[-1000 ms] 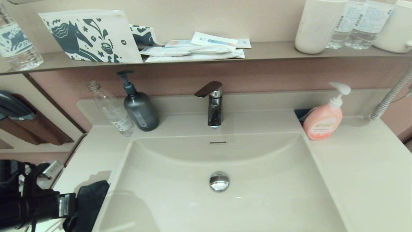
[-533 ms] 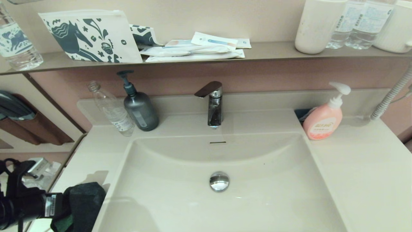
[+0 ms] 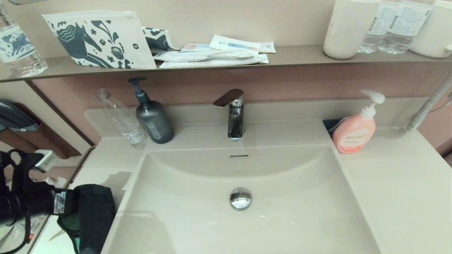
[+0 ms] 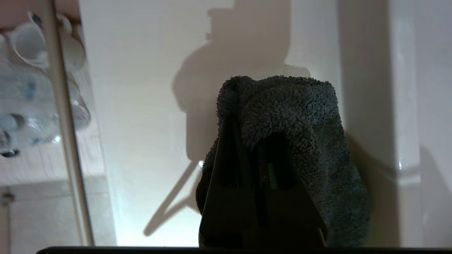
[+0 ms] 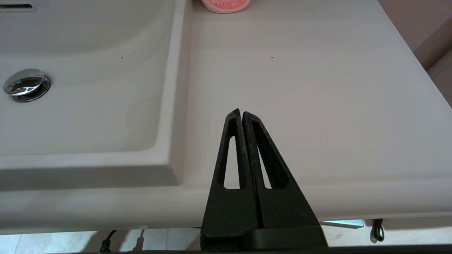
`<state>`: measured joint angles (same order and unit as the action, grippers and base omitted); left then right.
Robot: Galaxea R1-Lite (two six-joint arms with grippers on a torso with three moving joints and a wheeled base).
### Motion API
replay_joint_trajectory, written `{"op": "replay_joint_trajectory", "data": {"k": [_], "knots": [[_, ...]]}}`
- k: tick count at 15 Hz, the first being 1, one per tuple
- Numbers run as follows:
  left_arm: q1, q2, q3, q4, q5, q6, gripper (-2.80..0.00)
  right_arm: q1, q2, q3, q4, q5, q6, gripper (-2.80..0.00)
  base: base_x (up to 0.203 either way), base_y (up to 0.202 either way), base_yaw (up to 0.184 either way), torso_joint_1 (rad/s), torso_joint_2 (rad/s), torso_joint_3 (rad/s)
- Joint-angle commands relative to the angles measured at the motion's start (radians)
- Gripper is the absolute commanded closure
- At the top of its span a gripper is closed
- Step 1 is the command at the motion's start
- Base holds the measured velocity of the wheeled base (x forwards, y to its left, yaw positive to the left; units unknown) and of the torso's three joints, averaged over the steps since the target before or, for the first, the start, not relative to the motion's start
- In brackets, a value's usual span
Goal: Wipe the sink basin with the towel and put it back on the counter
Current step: Wipe the sink
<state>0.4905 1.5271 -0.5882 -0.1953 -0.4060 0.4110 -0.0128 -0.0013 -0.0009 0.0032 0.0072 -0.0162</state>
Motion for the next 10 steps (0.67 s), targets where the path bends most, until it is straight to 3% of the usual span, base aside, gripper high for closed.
{"op": "replay_joint_trajectory", "data": {"k": [1, 4, 10], "knots": [[-0.011, 0.044, -0.051, -0.002, 0.006, 0.01, 0.0, 0.0, 0.001, 0.001, 0.0, 0.0, 0.0, 0.0, 0.0, 0.0, 0.0, 0.0, 0.0, 0.0], [-0.008, 0.106, -0.169, 0.002, 0.026, 0.071, 0.0, -0.001, 0.001, -0.001, 0.0, 0.0, -0.001, 0.0, 0.0, 0.0, 0.0, 0.0, 0.0, 0.0], [-0.029, 0.184, -0.383, 0.063, 0.081, 0.085, 0.0, 0.0, 0.001, 0.0, 0.0, 0.0, 0.0, 0.0, 0.0, 0.0, 0.0, 0.0, 0.0, 0.0]]}}
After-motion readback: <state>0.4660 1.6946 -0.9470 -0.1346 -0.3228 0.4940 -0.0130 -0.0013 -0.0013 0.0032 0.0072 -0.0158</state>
